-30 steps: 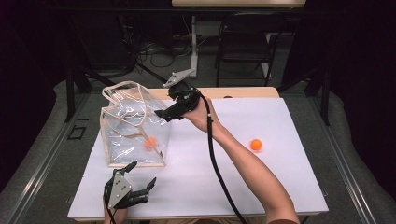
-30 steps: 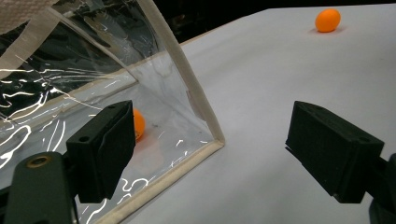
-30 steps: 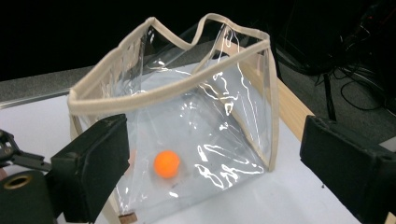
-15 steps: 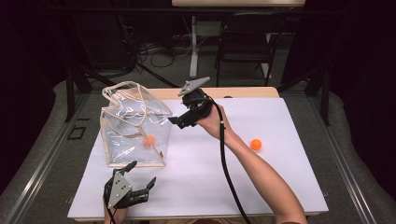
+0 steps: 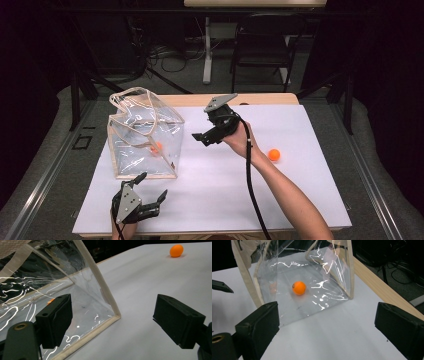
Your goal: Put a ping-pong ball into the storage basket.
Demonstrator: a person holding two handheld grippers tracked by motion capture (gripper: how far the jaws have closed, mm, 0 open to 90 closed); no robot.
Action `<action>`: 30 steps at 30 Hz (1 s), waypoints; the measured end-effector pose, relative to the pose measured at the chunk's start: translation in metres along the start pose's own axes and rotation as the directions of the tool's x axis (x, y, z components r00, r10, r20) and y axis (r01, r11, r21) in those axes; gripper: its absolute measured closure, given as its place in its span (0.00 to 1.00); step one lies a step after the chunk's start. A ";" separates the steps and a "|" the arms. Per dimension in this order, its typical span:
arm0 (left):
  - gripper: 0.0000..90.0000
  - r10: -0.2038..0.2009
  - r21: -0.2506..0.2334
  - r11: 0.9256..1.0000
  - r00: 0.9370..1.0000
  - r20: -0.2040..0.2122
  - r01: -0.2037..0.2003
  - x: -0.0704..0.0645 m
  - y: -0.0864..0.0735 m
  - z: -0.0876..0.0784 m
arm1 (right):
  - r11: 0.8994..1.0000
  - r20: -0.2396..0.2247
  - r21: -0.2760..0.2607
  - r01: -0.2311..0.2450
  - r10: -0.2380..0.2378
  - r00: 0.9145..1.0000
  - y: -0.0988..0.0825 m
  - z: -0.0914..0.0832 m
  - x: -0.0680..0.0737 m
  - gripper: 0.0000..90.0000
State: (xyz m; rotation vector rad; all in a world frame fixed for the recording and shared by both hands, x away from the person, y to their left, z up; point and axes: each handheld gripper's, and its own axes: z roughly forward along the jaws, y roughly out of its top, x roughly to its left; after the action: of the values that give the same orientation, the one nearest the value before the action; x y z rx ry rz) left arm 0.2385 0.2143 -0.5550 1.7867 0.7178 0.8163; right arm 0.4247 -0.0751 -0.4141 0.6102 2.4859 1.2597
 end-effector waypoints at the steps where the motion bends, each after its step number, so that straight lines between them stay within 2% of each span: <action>1: 0.17 0.000 0.001 1.000 1.000 0.001 0.000 0.000 0.000 0.000 | 1.000 0.000 0.001 -0.002 0.002 1.000 -0.004 -0.001 0.000 0.06; 14: 0.17 0.003 0.000 1.000 1.000 -0.001 -0.003 0.000 0.000 0.000 | 0.999 0.013 0.015 -0.030 0.030 0.999 -0.035 -0.007 -0.004 0.04; 30: 0.17 0.008 0.000 1.000 1.000 -0.005 -0.008 -0.001 0.001 0.000 | 0.999 0.012 0.020 -0.049 0.049 0.999 -0.068 -0.015 0.002 0.02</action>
State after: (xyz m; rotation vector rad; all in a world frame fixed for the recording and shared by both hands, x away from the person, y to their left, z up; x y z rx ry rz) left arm 0.2382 0.2135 -0.5544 1.7892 0.7140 0.8261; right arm 0.3998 -0.1205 -0.4606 0.6855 2.4914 1.2460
